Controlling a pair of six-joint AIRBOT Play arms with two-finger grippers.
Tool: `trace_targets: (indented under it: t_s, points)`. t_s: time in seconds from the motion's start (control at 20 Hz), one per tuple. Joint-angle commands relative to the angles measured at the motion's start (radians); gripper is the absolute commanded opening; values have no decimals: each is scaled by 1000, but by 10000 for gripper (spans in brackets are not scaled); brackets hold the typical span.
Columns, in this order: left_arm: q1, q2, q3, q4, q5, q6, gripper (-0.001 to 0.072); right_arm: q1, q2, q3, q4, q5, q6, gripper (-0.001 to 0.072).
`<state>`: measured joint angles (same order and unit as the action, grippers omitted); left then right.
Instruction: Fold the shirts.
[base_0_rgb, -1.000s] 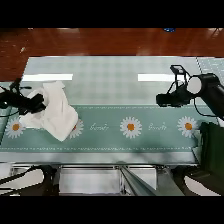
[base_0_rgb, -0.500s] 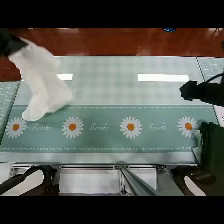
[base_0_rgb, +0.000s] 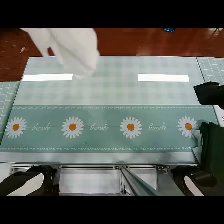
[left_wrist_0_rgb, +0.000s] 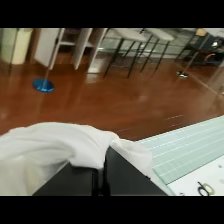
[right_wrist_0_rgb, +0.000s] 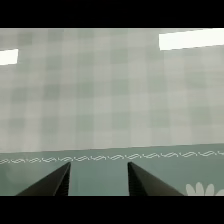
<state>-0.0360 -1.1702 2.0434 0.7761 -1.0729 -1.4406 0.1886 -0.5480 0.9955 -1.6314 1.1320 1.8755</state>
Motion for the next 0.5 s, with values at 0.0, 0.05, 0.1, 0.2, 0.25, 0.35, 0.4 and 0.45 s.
trace_targets:
  t_s: [0.0, 0.05, 0.1, 0.2, 0.25, 0.35, 0.4, 0.45]
  points:
    - [-147, 5, -56, 2, 10, 10, 18, 0, 10, 1, -1, 7, 1, 411]
    - [-196, 5, -118, 3, 0, 26, 19, 0, 10, 1, -3, 6, 1, 411]
    - [-242, 6, -195, 2, -2, 26, 19, 0, 10, 1, -5, 6, 1, 411]
    - [-316, 15, -347, 1, 0, 26, 19, 0, 10, 1, -10, 10, 1, 411]
    - [-338, 23, -428, 1, 0, 27, 19, 0, 10, 1, -15, 14, 1, 411]
    - [-334, 52, -591, 10, 5, 28, 19, 0, 10, 0, -31, 26, 1, 411]
    - [-312, 69, -671, 25, 11, 32, 19, 0, 10, -1, -35, 34, 1, 411]
    - [-277, 84, -755, 48, 11, 34, 19, 0, 10, -6, -35, 39, -5, 411]
